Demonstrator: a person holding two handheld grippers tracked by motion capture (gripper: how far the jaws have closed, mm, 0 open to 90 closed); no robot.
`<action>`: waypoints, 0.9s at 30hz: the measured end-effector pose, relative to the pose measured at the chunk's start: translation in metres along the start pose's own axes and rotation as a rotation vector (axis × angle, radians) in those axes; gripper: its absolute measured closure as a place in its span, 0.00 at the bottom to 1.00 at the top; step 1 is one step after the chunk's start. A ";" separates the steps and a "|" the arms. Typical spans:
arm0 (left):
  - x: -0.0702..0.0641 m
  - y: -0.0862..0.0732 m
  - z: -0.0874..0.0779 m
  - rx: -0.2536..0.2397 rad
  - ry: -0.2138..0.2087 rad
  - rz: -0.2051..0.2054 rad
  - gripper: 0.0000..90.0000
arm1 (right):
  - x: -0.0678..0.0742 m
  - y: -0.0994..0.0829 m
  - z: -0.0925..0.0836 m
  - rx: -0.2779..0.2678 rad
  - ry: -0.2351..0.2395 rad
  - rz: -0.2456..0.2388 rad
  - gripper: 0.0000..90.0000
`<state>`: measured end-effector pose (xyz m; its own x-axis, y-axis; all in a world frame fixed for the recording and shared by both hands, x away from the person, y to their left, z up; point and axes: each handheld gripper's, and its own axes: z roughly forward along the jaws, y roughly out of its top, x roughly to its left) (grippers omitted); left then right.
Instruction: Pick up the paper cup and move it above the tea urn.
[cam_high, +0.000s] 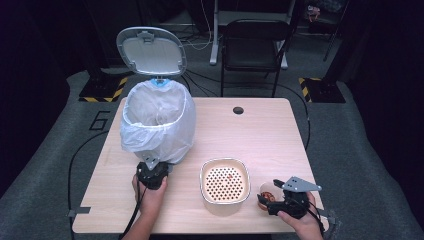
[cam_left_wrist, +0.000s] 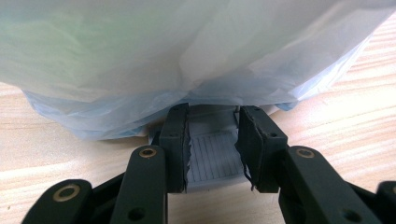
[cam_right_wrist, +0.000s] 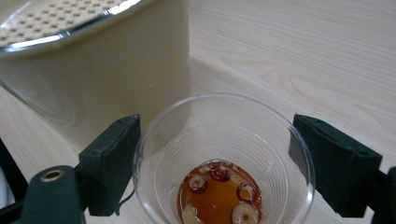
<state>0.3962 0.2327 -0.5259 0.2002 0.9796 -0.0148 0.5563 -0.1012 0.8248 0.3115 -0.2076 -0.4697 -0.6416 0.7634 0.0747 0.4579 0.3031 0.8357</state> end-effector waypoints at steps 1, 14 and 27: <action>0.000 0.000 0.000 -0.007 0.003 -0.001 0.71 | 0.000 -0.001 0.001 0.004 -0.005 0.005 0.20; 0.000 0.000 0.000 -0.008 0.004 0.001 0.71 | -0.001 -0.008 0.005 0.007 0.006 -0.045 0.21; 0.000 0.000 0.000 -0.004 0.003 0.003 0.71 | 0.000 -0.013 0.014 0.067 -0.002 -0.063 0.28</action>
<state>0.3962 0.2328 -0.5260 0.1994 0.9799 -0.0110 0.5523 -0.1031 0.8273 0.3139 -0.2035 -0.4879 -0.6691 0.7428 0.0221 0.4572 0.3881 0.8002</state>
